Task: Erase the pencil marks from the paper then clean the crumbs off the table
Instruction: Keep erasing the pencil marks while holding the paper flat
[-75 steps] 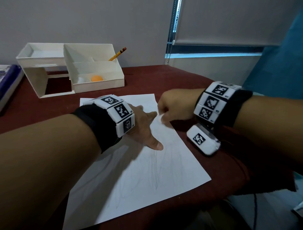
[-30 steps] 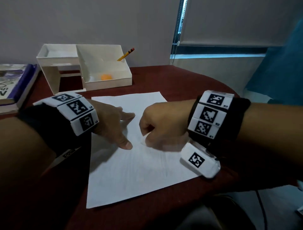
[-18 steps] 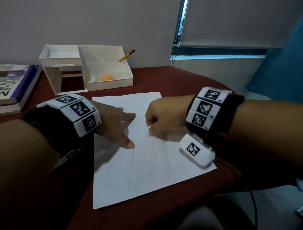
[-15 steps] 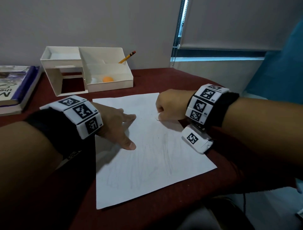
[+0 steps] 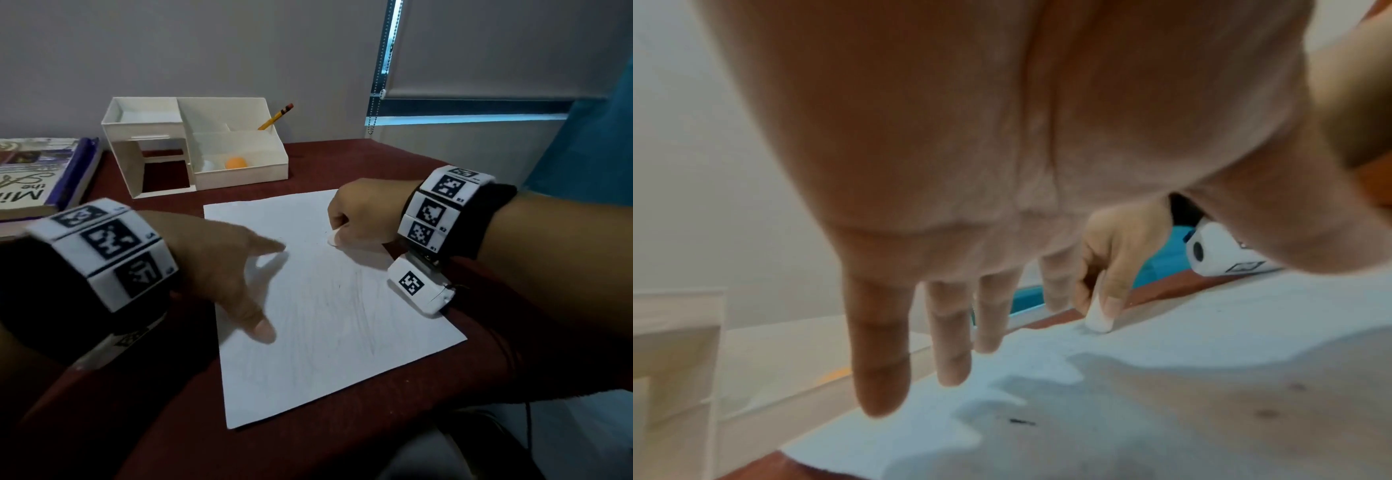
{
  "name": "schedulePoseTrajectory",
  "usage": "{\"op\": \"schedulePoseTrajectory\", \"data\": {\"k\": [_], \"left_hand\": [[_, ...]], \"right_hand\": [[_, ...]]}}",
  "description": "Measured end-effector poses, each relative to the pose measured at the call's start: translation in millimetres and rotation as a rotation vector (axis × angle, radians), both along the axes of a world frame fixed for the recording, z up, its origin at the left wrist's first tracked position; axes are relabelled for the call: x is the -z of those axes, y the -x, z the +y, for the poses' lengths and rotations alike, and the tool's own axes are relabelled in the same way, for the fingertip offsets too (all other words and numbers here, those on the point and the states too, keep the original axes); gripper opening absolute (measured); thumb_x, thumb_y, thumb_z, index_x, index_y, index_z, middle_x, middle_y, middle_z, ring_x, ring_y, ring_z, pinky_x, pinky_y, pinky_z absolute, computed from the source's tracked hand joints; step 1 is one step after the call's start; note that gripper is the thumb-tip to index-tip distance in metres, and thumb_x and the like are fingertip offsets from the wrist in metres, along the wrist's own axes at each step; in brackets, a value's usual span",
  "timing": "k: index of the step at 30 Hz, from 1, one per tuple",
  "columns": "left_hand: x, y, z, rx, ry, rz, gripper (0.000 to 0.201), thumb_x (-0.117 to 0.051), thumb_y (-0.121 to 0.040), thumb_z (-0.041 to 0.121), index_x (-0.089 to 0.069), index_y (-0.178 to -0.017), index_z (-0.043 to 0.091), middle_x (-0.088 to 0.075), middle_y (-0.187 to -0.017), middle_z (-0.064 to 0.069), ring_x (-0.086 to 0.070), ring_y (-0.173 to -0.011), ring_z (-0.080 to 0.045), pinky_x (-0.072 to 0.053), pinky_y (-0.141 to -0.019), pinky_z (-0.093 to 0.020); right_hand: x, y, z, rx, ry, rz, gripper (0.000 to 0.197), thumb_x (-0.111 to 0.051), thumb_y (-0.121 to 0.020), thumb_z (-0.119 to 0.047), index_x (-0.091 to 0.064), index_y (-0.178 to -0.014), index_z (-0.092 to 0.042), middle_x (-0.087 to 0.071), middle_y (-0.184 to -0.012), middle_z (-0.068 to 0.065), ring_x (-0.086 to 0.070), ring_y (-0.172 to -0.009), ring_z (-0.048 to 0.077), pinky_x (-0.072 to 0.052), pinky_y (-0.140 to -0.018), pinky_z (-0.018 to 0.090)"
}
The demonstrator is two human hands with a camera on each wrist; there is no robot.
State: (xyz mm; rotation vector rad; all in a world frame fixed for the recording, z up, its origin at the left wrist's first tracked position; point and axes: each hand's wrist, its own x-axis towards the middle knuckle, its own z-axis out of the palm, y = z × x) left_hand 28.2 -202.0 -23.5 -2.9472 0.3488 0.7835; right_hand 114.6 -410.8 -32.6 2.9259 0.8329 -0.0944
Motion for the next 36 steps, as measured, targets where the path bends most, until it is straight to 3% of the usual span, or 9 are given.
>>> {"op": "schedulePoseTrajectory", "data": {"k": [5, 11, 14, 18, 22, 26, 30, 33, 36], "left_hand": [[15.7, -2.5, -0.1, 0.029, -0.114, 0.016, 0.127, -0.066, -0.054, 0.083, 0.005, -0.152, 0.047, 0.007, -0.164, 0.009, -0.018, -0.149, -0.024, -0.022, -0.117, -0.047], [21.2, -18.2, -14.0, 0.111, -0.114, -0.153, 0.1, -0.053, -0.068, 0.085, -0.027, -0.148, 0.032, -0.037, -0.151, -0.004, -0.047, -0.13, -0.027, -0.043, -0.104, -0.048], [22.4, -18.3, -12.7, 0.101, -0.132, -0.081, 0.098, -0.05, -0.074, 0.082, -0.015, -0.153, 0.034, -0.018, -0.161, -0.008, -0.035, -0.141, -0.028, -0.033, -0.113, -0.047], [24.1, -18.5, -9.6, 0.069, -0.091, 0.02, 0.11, -0.055, -0.065, 0.086, 0.003, -0.15, 0.05, 0.012, -0.164, -0.006, -0.01, -0.15, -0.027, -0.017, -0.119, -0.051], [29.5, -23.5, -11.1, 0.054, -0.148, 0.006, 0.127, -0.05, -0.061, 0.091, 0.017, -0.152, 0.034, 0.016, -0.163, -0.001, -0.005, -0.151, -0.029, -0.015, -0.119, -0.055], [36.5, -30.7, -2.5, 0.044, -0.101, 0.007, 0.145, -0.045, -0.039, 0.101, 0.017, -0.152, 0.036, 0.016, -0.163, 0.004, -0.007, -0.151, -0.025, -0.017, -0.118, -0.055], [36.6, -29.7, -2.6, 0.021, -0.107, -0.01, 0.141, -0.05, -0.049, 0.098, 0.018, -0.153, 0.03, 0.016, -0.162, 0.006, -0.006, -0.151, -0.023, -0.016, -0.119, -0.052], [34.3, -27.8, -3.3, 0.022, -0.103, -0.016, 0.141, -0.053, -0.048, 0.097, 0.011, -0.154, 0.029, 0.001, -0.165, 0.006, -0.02, -0.148, -0.024, -0.022, -0.117, -0.051], [30.4, -23.6, -3.3, -0.01, -0.079, -0.045, 0.13, -0.059, -0.047, 0.093, -0.015, -0.149, 0.026, -0.045, -0.139, 0.0, -0.052, -0.117, -0.023, -0.04, -0.105, -0.045]], "right_hand": [[-7.3, 4.1, 8.8, -0.059, 0.006, 0.048, 0.017, -0.065, -0.093, -0.041, -0.067, -0.088, -0.024, -0.06, -0.08, -0.012, -0.054, -0.073, 0.008, -0.039, -0.059, 0.025], [-1.9, 17.7, 19.6, -0.052, 0.069, 0.04, 0.024, -0.063, -0.093, -0.044, -0.068, -0.089, -0.021, -0.064, -0.082, -0.008, -0.058, -0.074, 0.013, -0.045, -0.06, 0.027], [1.7, 30.9, 24.8, -0.09, 0.022, 0.099, 0.022, -0.064, -0.089, -0.039, -0.07, -0.087, -0.018, -0.067, -0.082, -0.004, -0.063, -0.076, 0.015, -0.056, -0.071, 0.033], [5.5, 45.5, 41.4, -0.234, 0.035, 0.249, 0.012, -0.069, -0.086, -0.033, -0.068, -0.085, -0.021, -0.065, -0.075, -0.009, -0.06, -0.071, 0.006, -0.051, -0.067, 0.026], [2.0, 8.4, 25.4, -0.001, 0.006, 0.012, 0.017, -0.063, -0.085, -0.032, -0.066, -0.076, -0.017, -0.063, -0.074, -0.005, -0.063, -0.076, 0.019, -0.054, -0.063, 0.03], [9.1, 34.1, 37.9, -0.212, 0.02, 0.215, 0.021, -0.065, -0.088, -0.04, -0.072, -0.088, -0.021, -0.067, -0.078, -0.007, -0.063, -0.076, 0.009, -0.054, -0.071, 0.028], [1.4, 14.3, 36.7, -0.087, 0.015, 0.085, 0.02, -0.063, -0.087, -0.037, -0.068, -0.081, -0.019, -0.065, -0.078, -0.006, -0.065, -0.08, 0.016, -0.057, -0.073, 0.034], [3.0, 18.5, 39.7, -0.149, 0.068, 0.083, 0.018, -0.062, -0.09, -0.034, -0.069, -0.085, -0.018, -0.065, -0.082, -0.005, -0.064, -0.083, 0.018, -0.056, -0.073, 0.033], [4.5, 39.0, 46.7, -0.26, 0.067, 0.227, 0.016, -0.065, -0.092, -0.037, -0.069, -0.091, -0.021, -0.066, -0.084, -0.007, -0.061, -0.078, 0.008, -0.051, -0.072, 0.024]]}}
